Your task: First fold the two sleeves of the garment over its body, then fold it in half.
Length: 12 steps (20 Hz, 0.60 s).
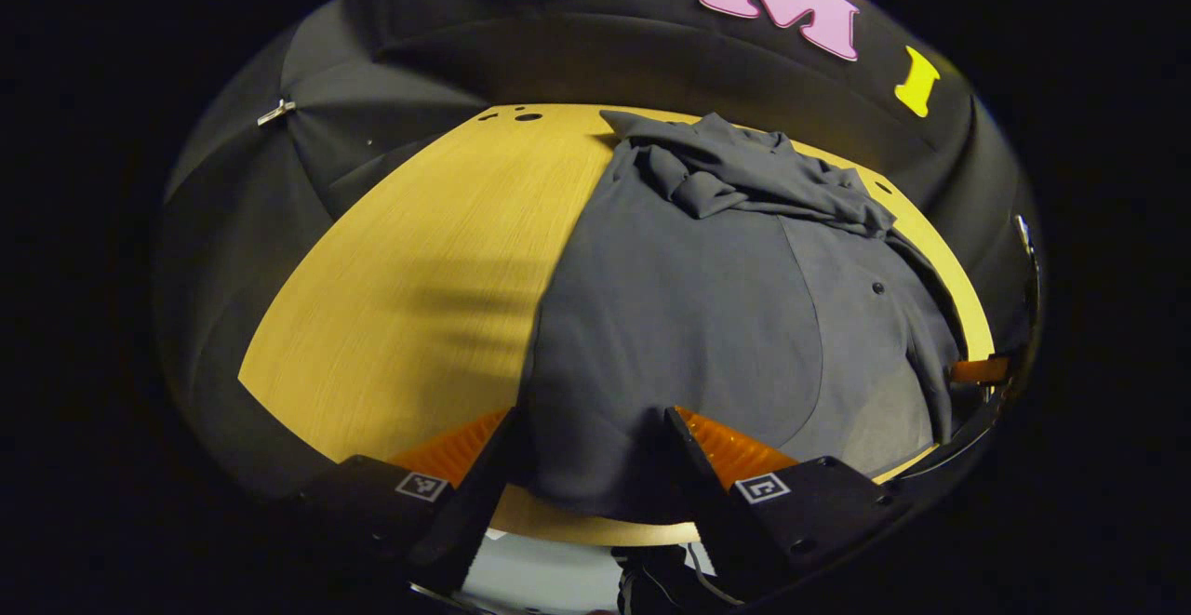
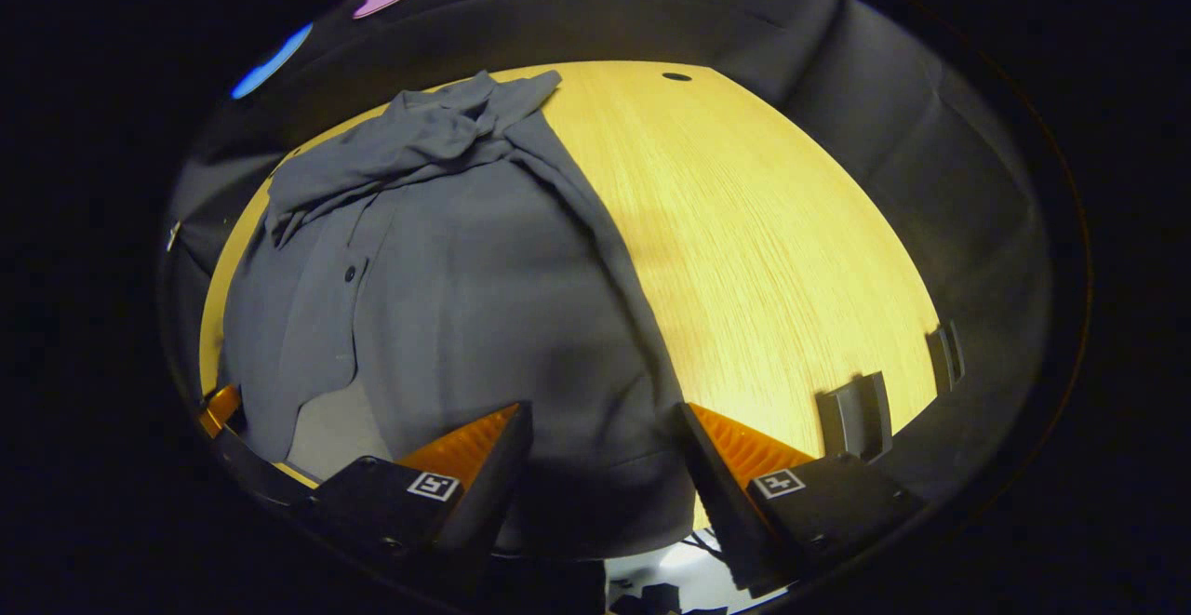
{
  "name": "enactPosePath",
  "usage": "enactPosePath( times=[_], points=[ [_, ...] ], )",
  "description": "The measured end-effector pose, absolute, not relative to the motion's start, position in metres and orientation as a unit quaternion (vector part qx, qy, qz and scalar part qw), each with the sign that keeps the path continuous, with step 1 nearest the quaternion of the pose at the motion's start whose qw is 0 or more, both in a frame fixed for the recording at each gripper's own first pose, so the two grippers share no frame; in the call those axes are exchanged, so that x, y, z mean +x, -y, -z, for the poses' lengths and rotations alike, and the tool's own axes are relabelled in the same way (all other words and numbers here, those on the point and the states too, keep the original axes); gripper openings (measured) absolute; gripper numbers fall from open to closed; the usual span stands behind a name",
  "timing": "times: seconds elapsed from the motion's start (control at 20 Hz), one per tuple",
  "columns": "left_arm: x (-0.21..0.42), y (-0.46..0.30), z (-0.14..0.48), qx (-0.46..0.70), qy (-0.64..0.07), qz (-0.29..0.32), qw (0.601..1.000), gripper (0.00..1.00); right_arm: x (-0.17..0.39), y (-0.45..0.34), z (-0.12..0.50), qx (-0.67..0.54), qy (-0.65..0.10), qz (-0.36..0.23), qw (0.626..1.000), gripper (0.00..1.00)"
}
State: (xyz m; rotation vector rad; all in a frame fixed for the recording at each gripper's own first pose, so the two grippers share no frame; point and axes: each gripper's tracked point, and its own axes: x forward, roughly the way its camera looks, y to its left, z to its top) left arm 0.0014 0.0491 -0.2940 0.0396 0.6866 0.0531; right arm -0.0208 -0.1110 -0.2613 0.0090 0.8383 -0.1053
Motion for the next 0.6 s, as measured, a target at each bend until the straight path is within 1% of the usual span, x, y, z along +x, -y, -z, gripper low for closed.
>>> enactPosePath(
  times=[0.05,0.1,0.15,0.2,0.25,0.3,0.35,0.4,0.45,0.5,0.55,0.6],
  points=[
    [0.001,-0.046,0.293,0.035,-0.327,-0.019,0.944,0.97,-0.019,0.111,0.261,0.008,-0.401,0.056,0.914,0.99],
    [0.001,-0.042,0.295,0.041,-0.323,-0.009,0.945,0.96,-0.020,0.112,0.261,0.013,-0.398,0.063,0.915,0.98],
    [0.002,-0.040,0.294,0.044,-0.319,-0.005,0.947,0.94,-0.019,0.113,0.260,0.017,-0.394,0.066,0.916,0.98],
    [0.003,-0.038,0.295,0.045,-0.321,0.002,0.946,0.88,-0.019,0.110,0.261,0.017,-0.395,0.068,0.916,0.96],
    [0.004,-0.037,0.295,0.046,-0.322,0.010,0.946,0.86,-0.018,0.107,0.260,0.013,-0.395,0.065,0.916,0.87],
    [0.004,-0.035,0.295,0.048,-0.325,0.018,0.944,0.83,-0.017,0.102,0.260,0.007,-0.394,0.059,0.917,0.89],
    [0.004,-0.031,0.295,0.051,-0.326,0.027,0.944,0.80,-0.016,0.096,0.260,0.000,-0.394,0.054,0.917,0.56],
    [0.003,-0.028,0.295,0.056,-0.328,0.033,0.942,0.68,-0.015,0.091,0.261,-0.008,-0.394,0.049,0.918,0.56],
    [0.004,-0.024,0.296,0.061,-0.328,0.039,0.942,0.57,-0.014,0.087,0.260,-0.018,-0.394,0.044,0.918,0.39],
    [0.004,-0.021,0.298,0.064,-0.329,0.042,0.941,0.46,-0.014,0.083,0.260,-0.031,-0.394,0.041,0.918,0.30],
    [0.004,-0.018,0.298,0.065,-0.328,0.043,0.941,0.39,-0.014,0.082,0.261,-0.047,-0.397,0.037,0.916,0.16],
    [0.003,-0.016,0.297,0.066,-0.328,0.041,0.942,0.27,-0.014,0.078,0.260,-0.064,-0.402,0.026,0.913,0.13]
  ],
)
